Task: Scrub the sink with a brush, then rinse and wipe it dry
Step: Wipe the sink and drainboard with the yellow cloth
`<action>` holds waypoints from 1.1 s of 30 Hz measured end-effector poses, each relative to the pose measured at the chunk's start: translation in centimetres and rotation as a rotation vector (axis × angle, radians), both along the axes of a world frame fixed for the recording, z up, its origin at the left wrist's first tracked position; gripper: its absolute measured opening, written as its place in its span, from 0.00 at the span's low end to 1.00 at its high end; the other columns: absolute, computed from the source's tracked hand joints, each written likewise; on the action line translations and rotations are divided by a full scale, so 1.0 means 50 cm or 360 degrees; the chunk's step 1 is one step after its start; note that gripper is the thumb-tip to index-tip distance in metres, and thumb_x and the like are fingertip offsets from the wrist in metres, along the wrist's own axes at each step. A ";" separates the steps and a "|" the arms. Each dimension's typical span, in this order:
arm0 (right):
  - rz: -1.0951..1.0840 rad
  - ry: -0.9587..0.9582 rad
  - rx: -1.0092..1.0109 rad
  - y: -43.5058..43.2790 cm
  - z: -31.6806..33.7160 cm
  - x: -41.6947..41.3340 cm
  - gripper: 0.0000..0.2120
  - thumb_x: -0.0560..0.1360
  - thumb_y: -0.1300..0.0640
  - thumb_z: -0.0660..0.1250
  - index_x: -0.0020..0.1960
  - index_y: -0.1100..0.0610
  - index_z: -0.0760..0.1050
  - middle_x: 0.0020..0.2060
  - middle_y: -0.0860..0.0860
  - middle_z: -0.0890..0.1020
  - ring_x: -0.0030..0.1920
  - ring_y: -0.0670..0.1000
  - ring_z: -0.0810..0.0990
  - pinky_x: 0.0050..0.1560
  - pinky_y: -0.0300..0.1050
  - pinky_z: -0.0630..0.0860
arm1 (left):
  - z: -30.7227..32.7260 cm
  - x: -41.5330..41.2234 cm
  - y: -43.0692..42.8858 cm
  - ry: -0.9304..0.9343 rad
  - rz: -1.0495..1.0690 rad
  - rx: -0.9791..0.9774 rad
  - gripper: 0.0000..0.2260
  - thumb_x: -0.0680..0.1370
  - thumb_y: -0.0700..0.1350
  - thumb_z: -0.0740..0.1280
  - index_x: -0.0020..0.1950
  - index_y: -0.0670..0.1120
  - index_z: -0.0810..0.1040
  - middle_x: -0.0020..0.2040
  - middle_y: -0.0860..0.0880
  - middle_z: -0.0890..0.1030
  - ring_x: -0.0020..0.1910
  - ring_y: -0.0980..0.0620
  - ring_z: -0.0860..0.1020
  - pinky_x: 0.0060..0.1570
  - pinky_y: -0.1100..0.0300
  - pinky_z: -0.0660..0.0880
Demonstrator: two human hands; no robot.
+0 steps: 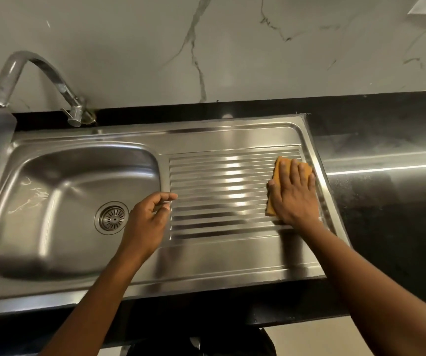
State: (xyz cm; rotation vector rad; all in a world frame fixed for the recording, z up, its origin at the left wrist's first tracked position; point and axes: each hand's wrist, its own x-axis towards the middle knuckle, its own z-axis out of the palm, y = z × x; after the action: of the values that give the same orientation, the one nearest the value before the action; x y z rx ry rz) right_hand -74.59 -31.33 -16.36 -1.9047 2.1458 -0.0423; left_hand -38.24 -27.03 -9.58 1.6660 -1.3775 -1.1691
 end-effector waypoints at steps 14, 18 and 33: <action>0.0364 -0.0160 0.0016 -0.122 -0.015 0.452 0.35 0.83 0.36 0.36 0.84 0.53 0.35 0.82 0.57 0.36 0.82 0.59 0.32 0.81 0.62 0.36 | 0.008 0.040 0.019 -0.0034 0.0137 -0.0018 0.16 0.83 0.37 0.64 0.56 0.58 0.82 0.55 0.62 0.85 0.58 0.63 0.81 0.59 0.62 0.75; 0.0798 -0.0086 0.0021 -0.128 -0.034 0.479 0.33 0.85 0.37 0.39 0.85 0.50 0.38 0.84 0.54 0.39 0.83 0.57 0.35 0.81 0.62 0.40 | 0.006 0.031 0.014 -0.0096 0.0136 -0.0031 0.16 0.83 0.37 0.64 0.56 0.59 0.82 0.57 0.60 0.83 0.60 0.59 0.81 0.61 0.56 0.77; 0.0476 0.0062 -0.0054 -0.224 -0.005 0.059 0.33 0.84 0.35 0.34 0.84 0.48 0.34 0.84 0.50 0.39 0.83 0.54 0.38 0.81 0.62 0.38 | -0.024 -0.013 0.030 -0.0021 0.0216 0.0023 0.17 0.83 0.37 0.64 0.56 0.60 0.83 0.55 0.67 0.83 0.56 0.65 0.81 0.58 0.60 0.76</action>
State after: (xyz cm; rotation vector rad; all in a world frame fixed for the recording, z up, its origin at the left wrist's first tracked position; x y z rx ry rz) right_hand -71.62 -42.52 -16.61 -2.2418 1.8705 0.0181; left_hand -38.87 -25.54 -10.77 1.7513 -1.2457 -1.0941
